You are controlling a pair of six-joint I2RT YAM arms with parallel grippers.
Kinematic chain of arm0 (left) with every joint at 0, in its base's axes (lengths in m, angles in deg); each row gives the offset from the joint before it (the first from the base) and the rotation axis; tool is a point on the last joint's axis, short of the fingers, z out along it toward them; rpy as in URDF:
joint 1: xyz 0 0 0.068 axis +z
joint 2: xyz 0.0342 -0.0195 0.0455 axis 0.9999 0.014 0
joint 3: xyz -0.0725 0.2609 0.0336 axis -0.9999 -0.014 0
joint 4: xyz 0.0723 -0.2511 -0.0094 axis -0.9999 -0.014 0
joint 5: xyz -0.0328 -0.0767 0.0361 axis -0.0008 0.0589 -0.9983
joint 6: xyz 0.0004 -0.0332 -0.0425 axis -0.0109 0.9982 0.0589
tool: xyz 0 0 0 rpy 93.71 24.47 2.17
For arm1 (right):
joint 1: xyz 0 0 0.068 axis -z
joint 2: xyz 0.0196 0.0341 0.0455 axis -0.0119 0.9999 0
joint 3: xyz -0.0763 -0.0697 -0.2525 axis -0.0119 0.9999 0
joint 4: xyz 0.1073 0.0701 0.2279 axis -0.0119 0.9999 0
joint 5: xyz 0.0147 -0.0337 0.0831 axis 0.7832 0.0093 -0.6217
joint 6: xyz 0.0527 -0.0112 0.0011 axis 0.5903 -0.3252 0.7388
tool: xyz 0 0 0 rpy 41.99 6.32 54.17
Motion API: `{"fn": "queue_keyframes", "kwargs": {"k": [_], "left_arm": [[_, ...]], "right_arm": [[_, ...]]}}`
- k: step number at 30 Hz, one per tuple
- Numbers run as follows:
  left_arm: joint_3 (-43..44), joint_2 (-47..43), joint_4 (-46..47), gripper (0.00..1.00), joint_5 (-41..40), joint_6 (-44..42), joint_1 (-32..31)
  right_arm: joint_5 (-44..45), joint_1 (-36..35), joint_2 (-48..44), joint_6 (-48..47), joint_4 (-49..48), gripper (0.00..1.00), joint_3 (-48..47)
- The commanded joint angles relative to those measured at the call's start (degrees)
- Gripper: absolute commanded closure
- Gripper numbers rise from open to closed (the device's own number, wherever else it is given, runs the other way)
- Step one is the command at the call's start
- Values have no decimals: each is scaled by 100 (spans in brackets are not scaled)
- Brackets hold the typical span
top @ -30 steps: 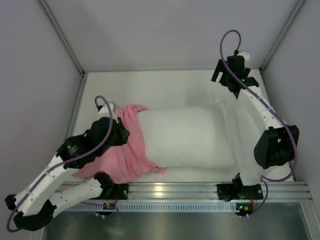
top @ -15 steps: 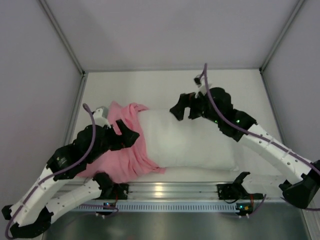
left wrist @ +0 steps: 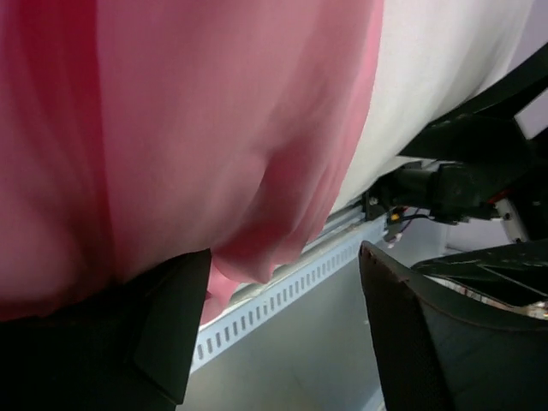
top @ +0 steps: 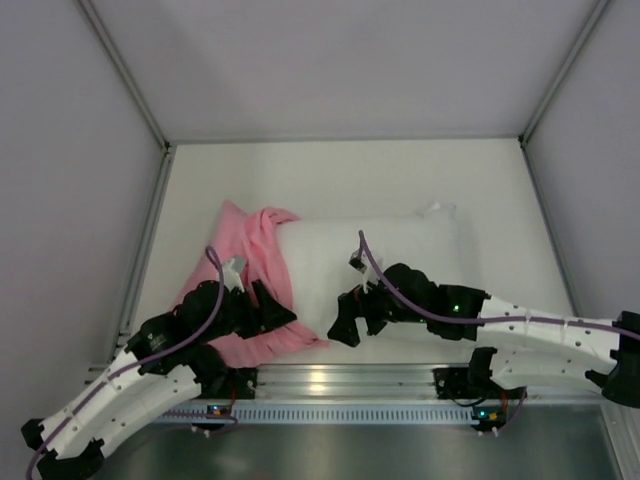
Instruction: Remove the pillowcase from the pillow
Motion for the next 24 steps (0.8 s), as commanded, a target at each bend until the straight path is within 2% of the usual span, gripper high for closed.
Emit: {"fn": "queue_keyframes", "kwargs": {"k": [1,6,12,14,18,19,22,23,24], "left_arm": [[-288,-534,619,25,266,575,20],[-448,-975,610,17,328,752,20],[-53,-185,601,13,512,576,20],[-18,61,601,8,556,568,20],[-167,378,514,1,610,462,20],[-237,457,435,2,444,462,20],[-448,809,373,13,180,462,20],[-483,940,329,21,31,445,20],[-562,994,294,33,-110,436,20]], "right_arm": [[126,-155,-216,538,-630,4,470],[-85,-313,310,811,-1283,4,885],[353,-314,1242,190,-1266,1,264],[390,-270,1557,21,-1248,1,51],[810,-217,1691,-129,-1257,0,-275],[1177,-199,1665,-111,-1248,1,-275],[1382,-85,1446,11,-1248,1,-179],[1444,-68,1315,64,-1257,0,-135],[1505,-67,1244,186,-1248,1,-65]]}}
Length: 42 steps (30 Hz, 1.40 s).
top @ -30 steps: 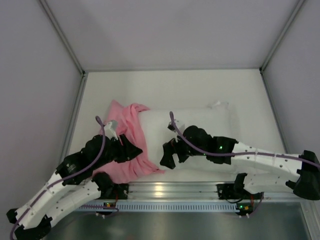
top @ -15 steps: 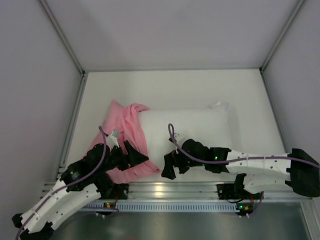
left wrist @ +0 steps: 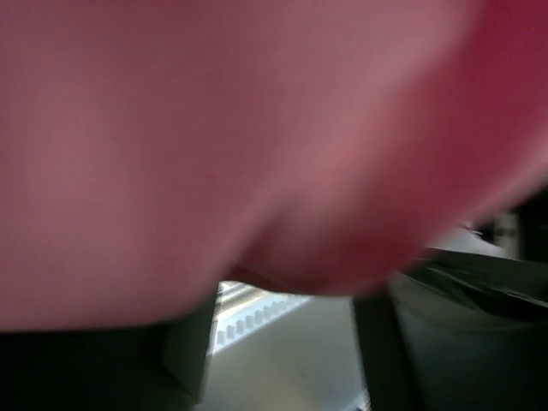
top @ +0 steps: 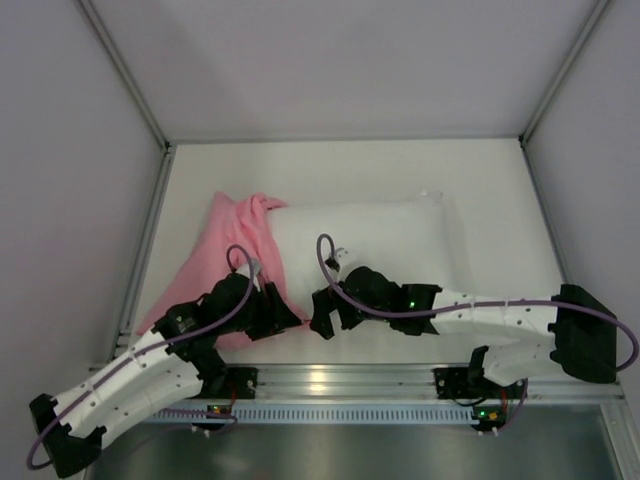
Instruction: Remove the pillowcase from the pillow
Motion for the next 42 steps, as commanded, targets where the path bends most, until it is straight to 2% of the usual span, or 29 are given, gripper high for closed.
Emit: {"fn": "queue_keyframes", "kwargs": {"k": [1,3,4,6,11,15,21,22,23,25,27,30,35,37,38,39,40,41,42], "left_arm": [[-230,255,-93,42,-513,-128,20],[-196,369,-224,63,-917,-225,20],[-91,396,-382,82,-1049,-268,20],[198,510,-602,100,-1523,-313,20],[753,449,-937,100,-2166,-436,20],[1227,273,-876,100,-2289,-611,20],[2230,431,-743,100,-2307,-1218,20],[2126,666,-787,69,-2272,-1105,20],[2125,669,-788,47,-2272,-1104,20],[1924,888,-779,27,-2263,-841,20],[1581,1054,-622,17,-2316,-717,20],[1282,1309,-305,11,-2579,-735,20],[1097,1495,-304,12,-2536,-744,20],[939,1250,-296,32,-2483,-682,20],[904,1127,-269,46,-2378,-656,20],[877,830,-260,63,-2317,-595,20],[877,662,-260,94,-2255,-559,20],[894,495,-260,100,-2193,-533,20],[947,206,-252,100,-2088,-541,20]], "right_arm": [[714,116,-409,139,-227,1,30],[811,134,-594,236,-210,1,109],[838,134,-655,245,-166,1,109],[821,134,-822,184,-96,1,48],[864,134,-1060,-508,491,0,-364],[1023,134,-1306,-818,1010,1,-515],[1084,125,-1587,-985,1135,1,-339],[1206,125,-1631,-942,1135,1,-313],[1207,125,-1631,-941,1135,1,-313],[1199,125,-1614,-915,1126,1,-391],[1128,125,-1553,-950,1126,1,-462],[1128,125,-1500,-968,1117,1,-567],[1128,134,-1499,-985,1187,0,-664],[1137,134,-1526,-968,1188,1,-664],[1146,134,-1526,-959,1196,1,-655],[1146,125,-1474,-924,1214,1,-647],[1128,134,-1430,-889,1214,1,-620],[1102,134,-1377,-871,1214,0,-612],[989,125,-1255,-862,1214,1,-603]]}}
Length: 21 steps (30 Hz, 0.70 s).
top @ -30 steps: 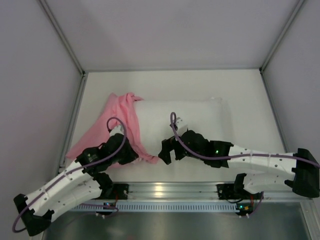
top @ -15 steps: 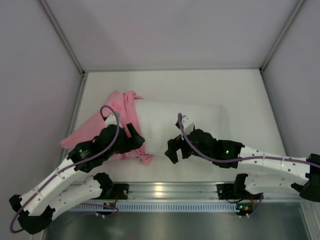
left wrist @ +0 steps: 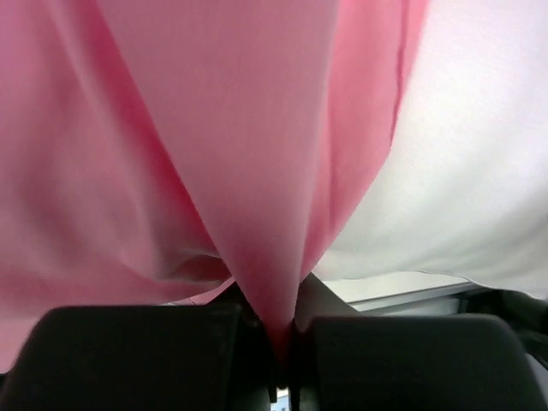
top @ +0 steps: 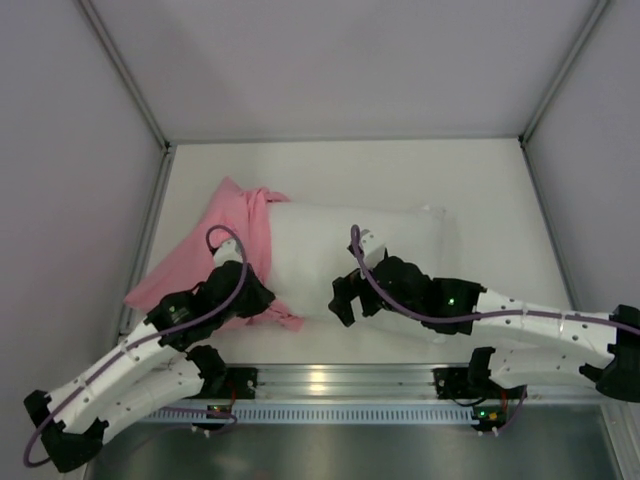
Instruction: Remove the pillowcase from the pillow
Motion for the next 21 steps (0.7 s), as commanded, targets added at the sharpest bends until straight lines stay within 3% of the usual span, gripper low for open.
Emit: {"fn": "queue_keyframes", "kwargs": {"k": [1,5,8,14,18,21], "left_arm": [[201,-629,273,100,223,86,18],[782,-753,369,100,600,-213,18],[1229,-491,852,100,1092,-494,18],[2117,283,1398,100,1524,-722,18],[2846,635,1030,100,1410,-916,18],[3067,697,669,100,1339,-1021,18]], "right_arm": [[-59,51,265,5,36,1,-233],[-306,-28,661,-135,62,1,-426],[79,-300,925,-345,316,1,-777],[1845,-1161,1259,-1162,897,1,-1472],[3021,-1724,1601,-2180,932,1,-1701],[3393,-1733,1794,-2795,871,1,-1605]]}}
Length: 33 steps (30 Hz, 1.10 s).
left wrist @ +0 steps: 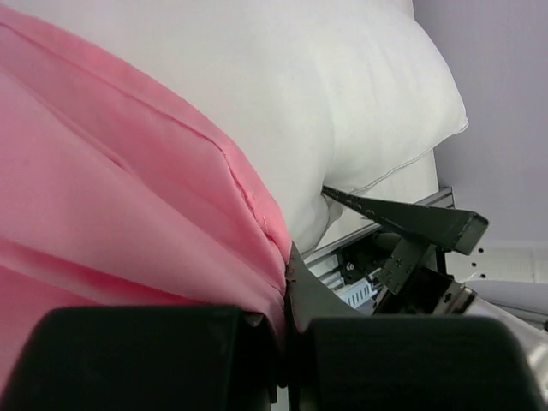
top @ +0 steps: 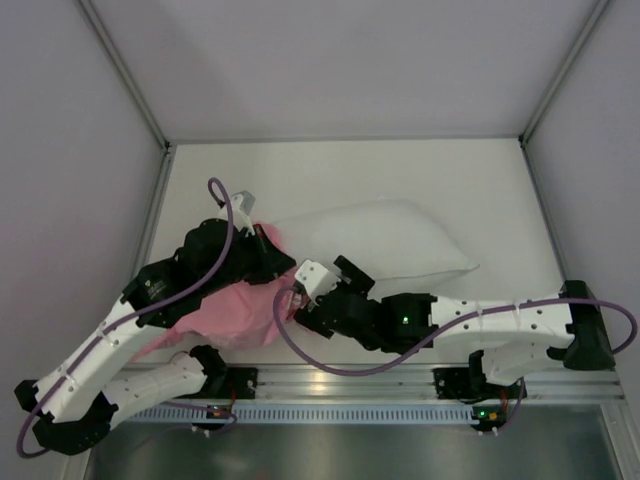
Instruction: Remove the pillowcase from the pillow
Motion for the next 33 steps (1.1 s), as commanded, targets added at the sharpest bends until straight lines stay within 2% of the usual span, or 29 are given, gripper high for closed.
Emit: {"fn": "queue_keyframes", "kwargs": {"k": [1,5,7,11,15,20,22,24,25,26,27,29,30,33], "left_arm": [[663,-134,513,100,78,-224,-6],[717,-143,312,100,245,-338,-6],[682,-151,188,100,298,-347,-6],[497,-239,91,100,351,-391,-6],[497,-362,-225,100,61,-452,-6],[462,-424,-410,100,-80,-488,-6],[453,-433,-401,100,-63,-461,-6],[462,-415,-401,100,-89,-444,-6],[462,-406,-401,100,-89,-426,-6],[462,-406,-401,100,-80,-409,-6],[462,-406,-392,100,-71,-391,-6],[427,-415,-384,100,-63,-373,-6],[418,-424,-366,100,-62,-382,-6],[392,-459,-366,100,-124,-382,-6]], "right_arm": [[1075,-70,287,-1014,178,1,-85],[1944,97,516,-1480,-7,0,-6],[1973,167,429,-1761,-156,1,90],[1570,334,139,-1894,-200,0,178],[428,457,-660,-1982,-279,0,442],[-38,904,-1337,-1605,-402,0,328],[-390,1308,-1417,-1245,-402,1,275],[-120,1633,-1295,51,26,1,-110],[-128,2174,-1234,701,403,0,-312],[-328,2458,-1198,1221,737,0,-444],[-922,3001,-1268,1861,1106,1,-480],[-1749,3522,-1565,2314,1223,1,-367],[-1980,3942,-1689,2507,1198,1,-149],[-2506,4472,-1988,2842,1197,1,273]]}}
